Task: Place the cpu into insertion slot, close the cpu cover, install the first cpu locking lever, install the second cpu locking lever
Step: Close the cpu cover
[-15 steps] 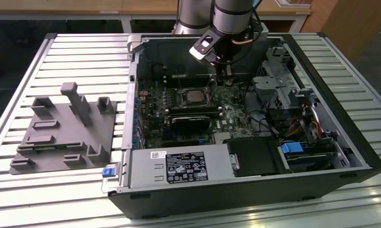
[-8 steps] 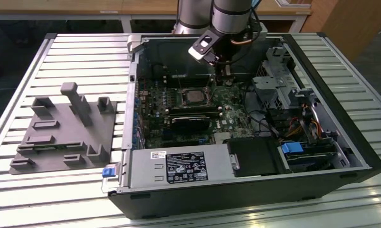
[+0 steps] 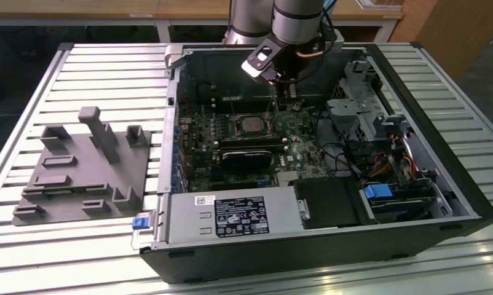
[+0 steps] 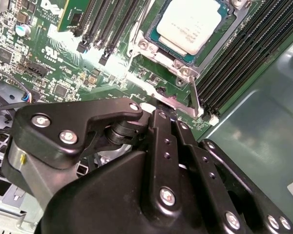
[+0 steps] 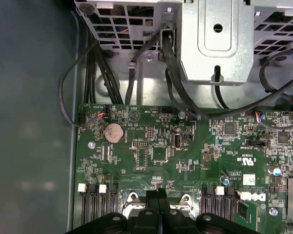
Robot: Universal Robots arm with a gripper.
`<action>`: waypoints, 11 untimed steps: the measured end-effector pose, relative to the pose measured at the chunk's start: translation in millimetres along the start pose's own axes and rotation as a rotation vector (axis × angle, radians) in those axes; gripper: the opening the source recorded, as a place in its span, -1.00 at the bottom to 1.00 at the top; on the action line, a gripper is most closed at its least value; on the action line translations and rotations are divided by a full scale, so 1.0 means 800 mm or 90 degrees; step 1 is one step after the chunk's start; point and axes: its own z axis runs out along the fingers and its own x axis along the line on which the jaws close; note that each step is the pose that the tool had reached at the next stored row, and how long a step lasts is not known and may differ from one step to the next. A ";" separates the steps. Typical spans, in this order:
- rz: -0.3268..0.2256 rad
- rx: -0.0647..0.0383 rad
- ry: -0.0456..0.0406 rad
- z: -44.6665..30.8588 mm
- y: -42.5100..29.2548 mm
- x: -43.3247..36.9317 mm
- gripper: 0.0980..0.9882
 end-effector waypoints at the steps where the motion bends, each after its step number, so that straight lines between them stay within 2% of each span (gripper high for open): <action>1: 0.000 0.000 0.0000 0.0000 -0.0002 0.000 -0.98; 11: 0.000 0.000 0.0000 -0.0001 -0.0039 0.000 -0.98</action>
